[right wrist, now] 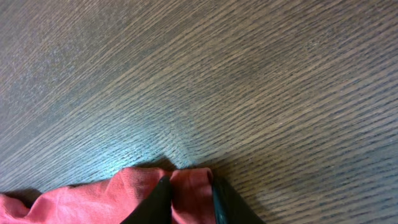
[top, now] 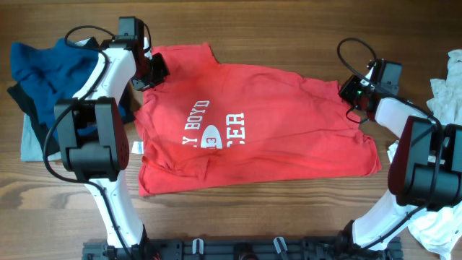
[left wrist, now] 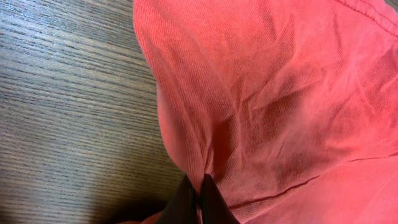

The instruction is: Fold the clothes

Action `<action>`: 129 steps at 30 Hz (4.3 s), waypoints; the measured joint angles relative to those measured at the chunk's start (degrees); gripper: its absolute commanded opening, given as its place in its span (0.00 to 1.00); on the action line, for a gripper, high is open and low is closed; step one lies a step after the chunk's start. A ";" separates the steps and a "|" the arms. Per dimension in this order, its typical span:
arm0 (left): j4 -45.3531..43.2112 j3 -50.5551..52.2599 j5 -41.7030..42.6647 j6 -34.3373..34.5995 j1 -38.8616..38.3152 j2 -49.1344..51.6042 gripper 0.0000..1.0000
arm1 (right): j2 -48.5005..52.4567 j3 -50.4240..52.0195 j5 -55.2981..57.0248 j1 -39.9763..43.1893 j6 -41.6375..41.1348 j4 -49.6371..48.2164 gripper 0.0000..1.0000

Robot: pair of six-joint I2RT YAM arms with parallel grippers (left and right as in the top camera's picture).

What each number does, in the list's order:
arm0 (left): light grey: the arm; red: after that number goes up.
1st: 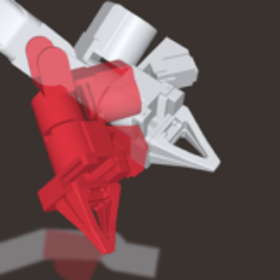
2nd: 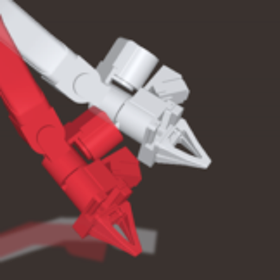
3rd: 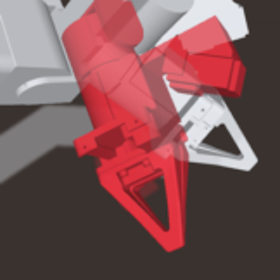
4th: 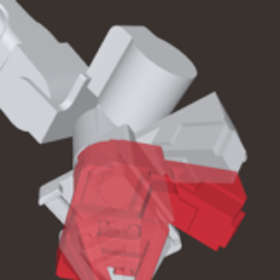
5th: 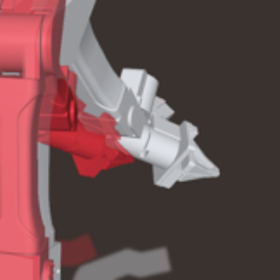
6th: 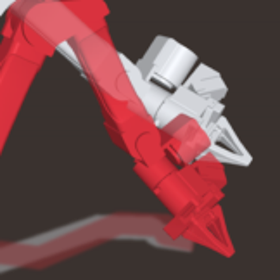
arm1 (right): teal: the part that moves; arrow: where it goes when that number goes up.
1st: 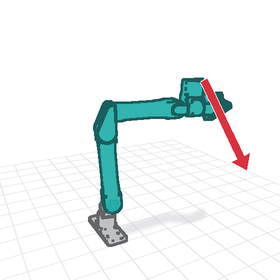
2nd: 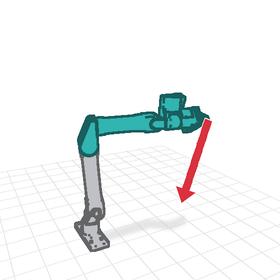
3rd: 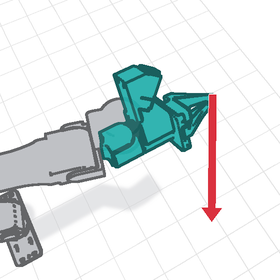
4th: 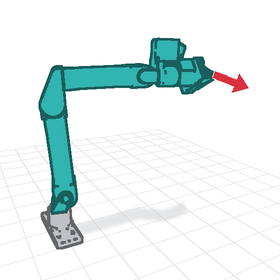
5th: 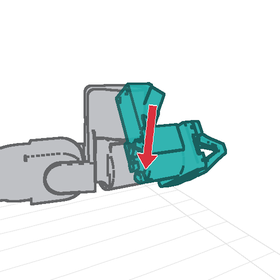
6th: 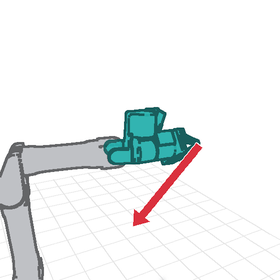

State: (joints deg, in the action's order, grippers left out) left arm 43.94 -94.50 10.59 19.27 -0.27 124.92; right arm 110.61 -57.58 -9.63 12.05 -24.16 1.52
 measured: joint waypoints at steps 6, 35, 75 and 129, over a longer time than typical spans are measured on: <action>0.00 0.00 0.00 0.00 0.00 0.00 0.04 | 0.61 -0.24 0.98 -0.92 -0.04 -1.01 0.25; 3.04 0.15 0.46 -1.36 0.07 -4.57 0.04 | -3.91 -1.40 4.81 -1.84 -0.24 12.68 0.04; 41.68 0.22 1.55 -2.93 4.52 -15.76 0.04 | -21.97 -1.42 12.70 9.16 -4.72 41.24 0.04; 46.07 17.09 1.20 -5.66 0.96 -19.41 0.04 | -21.97 -1.40 17.84 9.27 1.53 49.90 0.31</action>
State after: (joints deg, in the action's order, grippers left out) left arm 90.02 -77.41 11.79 13.61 0.69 105.51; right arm 88.64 -58.98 8.21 21.32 -22.63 51.42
